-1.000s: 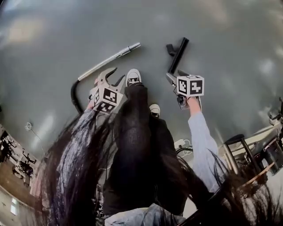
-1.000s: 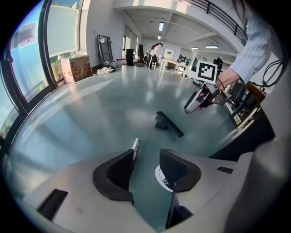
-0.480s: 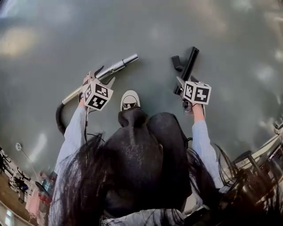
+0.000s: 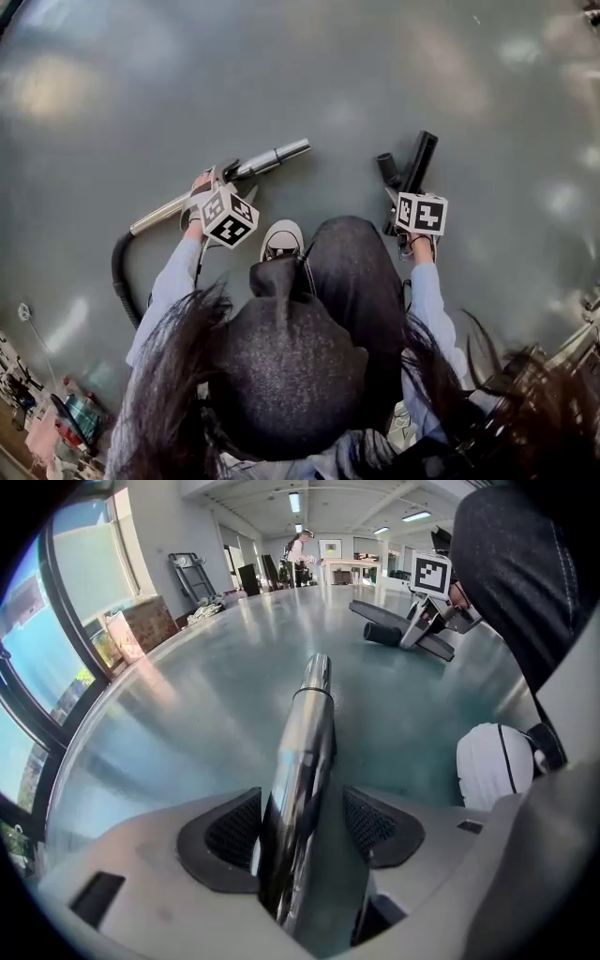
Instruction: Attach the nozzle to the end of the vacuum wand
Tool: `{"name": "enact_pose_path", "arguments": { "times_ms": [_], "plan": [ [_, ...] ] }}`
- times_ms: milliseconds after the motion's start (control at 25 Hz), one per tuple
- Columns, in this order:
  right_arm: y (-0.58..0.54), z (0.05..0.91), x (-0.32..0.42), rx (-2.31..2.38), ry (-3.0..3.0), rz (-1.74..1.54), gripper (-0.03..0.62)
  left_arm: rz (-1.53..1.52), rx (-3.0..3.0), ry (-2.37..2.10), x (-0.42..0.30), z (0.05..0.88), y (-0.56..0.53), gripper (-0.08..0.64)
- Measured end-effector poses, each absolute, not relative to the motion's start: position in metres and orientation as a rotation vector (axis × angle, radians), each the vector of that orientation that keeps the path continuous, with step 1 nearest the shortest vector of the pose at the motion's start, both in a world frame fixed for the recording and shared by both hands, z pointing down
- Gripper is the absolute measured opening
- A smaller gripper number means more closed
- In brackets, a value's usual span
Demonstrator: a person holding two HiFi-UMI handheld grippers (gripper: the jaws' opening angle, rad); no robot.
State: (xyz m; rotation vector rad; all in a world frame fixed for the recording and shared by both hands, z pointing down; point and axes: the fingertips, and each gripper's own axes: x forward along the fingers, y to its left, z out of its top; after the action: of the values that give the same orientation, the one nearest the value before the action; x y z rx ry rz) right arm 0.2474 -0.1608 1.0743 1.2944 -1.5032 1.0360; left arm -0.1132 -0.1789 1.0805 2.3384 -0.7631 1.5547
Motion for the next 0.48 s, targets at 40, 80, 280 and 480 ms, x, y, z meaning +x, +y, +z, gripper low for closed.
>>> {"name": "enact_pose_path", "arguments": {
  "times_ms": [40,80,280,480],
  "plan": [
    [-0.162,1.074,0.247,1.275,-1.501,1.021,0.295,1.552,2.333,-0.765,-0.113,1.080,-0.180,0.250],
    [-0.164,1.073,0.246,1.252,-1.503,1.001,0.293,1.547,2.326,-0.766,-0.114,1.080,-0.181,0.250],
    [-0.177,1.066,0.226,1.050,-1.560,0.761,0.290,1.528,2.270,-0.720,-0.119,1.081,-0.183,0.250],
    [-0.212,1.054,0.196,0.930,-1.687,0.587,0.288,1.555,2.182,-0.670,-0.119,1.083,-0.186,0.245]
  ]
}}
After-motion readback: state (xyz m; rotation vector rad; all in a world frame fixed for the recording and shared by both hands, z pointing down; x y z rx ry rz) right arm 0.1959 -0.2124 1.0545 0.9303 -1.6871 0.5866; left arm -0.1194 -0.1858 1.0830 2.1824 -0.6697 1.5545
